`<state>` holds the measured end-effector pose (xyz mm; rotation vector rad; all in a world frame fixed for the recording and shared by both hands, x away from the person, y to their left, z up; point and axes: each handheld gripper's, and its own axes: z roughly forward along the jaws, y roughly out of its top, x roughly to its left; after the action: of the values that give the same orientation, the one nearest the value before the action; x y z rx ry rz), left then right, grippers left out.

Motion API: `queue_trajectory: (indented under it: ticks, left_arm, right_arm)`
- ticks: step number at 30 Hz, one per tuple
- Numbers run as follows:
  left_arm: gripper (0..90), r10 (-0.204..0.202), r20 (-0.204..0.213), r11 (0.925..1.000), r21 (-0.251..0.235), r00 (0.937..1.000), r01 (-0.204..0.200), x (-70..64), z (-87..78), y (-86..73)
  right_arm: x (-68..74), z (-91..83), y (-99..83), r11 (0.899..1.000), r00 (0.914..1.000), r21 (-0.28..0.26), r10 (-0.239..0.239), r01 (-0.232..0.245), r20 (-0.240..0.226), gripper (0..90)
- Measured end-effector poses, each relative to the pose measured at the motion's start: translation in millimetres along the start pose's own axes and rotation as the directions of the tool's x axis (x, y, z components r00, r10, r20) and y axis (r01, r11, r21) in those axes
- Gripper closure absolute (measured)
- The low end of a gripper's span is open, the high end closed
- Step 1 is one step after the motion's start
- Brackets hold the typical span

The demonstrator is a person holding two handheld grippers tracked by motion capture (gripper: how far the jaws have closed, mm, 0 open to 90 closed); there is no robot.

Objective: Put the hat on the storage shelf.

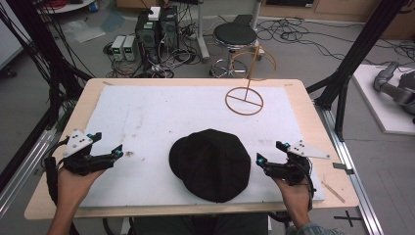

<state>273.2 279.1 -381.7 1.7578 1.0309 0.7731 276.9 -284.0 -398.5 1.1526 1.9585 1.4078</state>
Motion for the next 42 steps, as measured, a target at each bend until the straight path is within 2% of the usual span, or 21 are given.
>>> queue_trajectory:
  ticks: [6, 12, 18, 25, 33, 35, 42]
  left_arm:
    - [17.5, 0.005, -0.001, 1.0, 0.003, 1.0, -0.005, -0.4, 0.0, 0.2]
    - [17.5, 0.004, -0.001, 1.0, 0.002, 1.0, -0.004, -1.0, 0.8, -0.2]
    - [17.5, 0.005, -0.001, 1.0, 0.002, 1.0, -0.005, -1.1, 0.4, -0.1]
    - [17.5, 0.008, 0.0, 1.0, 0.005, 1.0, -0.008, -1.2, 0.8, -0.4]
    - [17.5, 0.006, -0.002, 1.0, 0.005, 1.0, -0.006, 0.5, 0.6, -1.3]
    - [17.5, 0.005, -0.005, 1.0, 0.006, 1.0, -0.005, 0.6, 0.1, -1.5]
    - [17.6, 0.006, -0.004, 1.0, 0.008, 1.0, -0.006, 0.8, 0.2, -2.1]
  right_arm:
    - [14.3, 8.4, 5.9, 1.0, 0.9987, -0.013, -0.018, 0.017, -0.048, 12.0]
    - [30.6, 17.0, 10.4, 1.0, 0.9933, -0.014, -0.028, 0.027, -0.112, 11.9]
    - [46.4, 28.4, 14.3, 0.999, 0.9843, -0.002, -0.036, 0.036, -0.173, 12.0]
    - [65.6, 46.7, 16.7, 0.997, 0.9702, 0.015, -0.066, 0.071, -0.233, 12.0]
    - [78.9, 62.4, 14.4, 0.992, 0.9604, 0.048, -0.096, 0.112, -0.262, 13.4]
    - [79.9, 65.0, 13.5, 0.991, 0.9602, 0.046, -0.11, 0.126, -0.257, 14.3]
    - [81.5, 71.2, 13.0, 0.989, 0.9656, 0.07, -0.112, 0.131, -0.235, 21.0]
